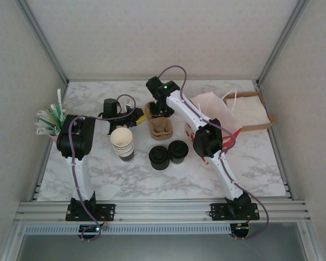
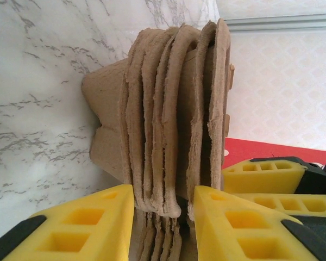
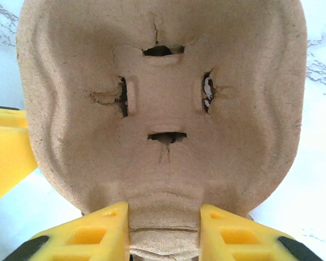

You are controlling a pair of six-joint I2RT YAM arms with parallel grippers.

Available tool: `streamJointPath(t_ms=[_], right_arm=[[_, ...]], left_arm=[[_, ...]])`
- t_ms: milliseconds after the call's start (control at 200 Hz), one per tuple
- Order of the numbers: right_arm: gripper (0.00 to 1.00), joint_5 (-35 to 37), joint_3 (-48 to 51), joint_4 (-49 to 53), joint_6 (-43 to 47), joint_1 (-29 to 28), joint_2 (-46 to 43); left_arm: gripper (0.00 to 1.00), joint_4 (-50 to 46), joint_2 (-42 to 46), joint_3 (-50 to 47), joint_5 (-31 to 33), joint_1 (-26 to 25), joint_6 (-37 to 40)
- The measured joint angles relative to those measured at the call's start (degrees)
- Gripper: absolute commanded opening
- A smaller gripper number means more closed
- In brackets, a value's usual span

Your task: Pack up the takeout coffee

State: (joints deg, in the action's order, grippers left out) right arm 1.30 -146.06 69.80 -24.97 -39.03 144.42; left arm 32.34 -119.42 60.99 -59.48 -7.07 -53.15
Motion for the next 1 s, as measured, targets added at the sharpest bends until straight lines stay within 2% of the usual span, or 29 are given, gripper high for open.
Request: streamJointPath(t_ms=[451,571,661,1001], right_arm=[[0.32,0.11,0.22,-0.17,0.02,-0.02,0.00],[0.32,0.11,0.22,-0.17,0.02,-0.02,0.00],[0.32,0.11,0.22,-0.17,0.00,-0.02,0.00],[0.32,0.13,0.26,-0.17,0.02,-0.02,0.00]], left_arm=[[0.37,0.00,-0.46,0.00,0.07,0.00,0.39],[0.47,-0.02,-0.48,0.00,0.09,0.00,0.57],[0.50,-0.02,-0.66,0.00,0.13,0.00,0.20],[0.49,0.07,-1.33,0.02,0.11,0.00,0.13]])
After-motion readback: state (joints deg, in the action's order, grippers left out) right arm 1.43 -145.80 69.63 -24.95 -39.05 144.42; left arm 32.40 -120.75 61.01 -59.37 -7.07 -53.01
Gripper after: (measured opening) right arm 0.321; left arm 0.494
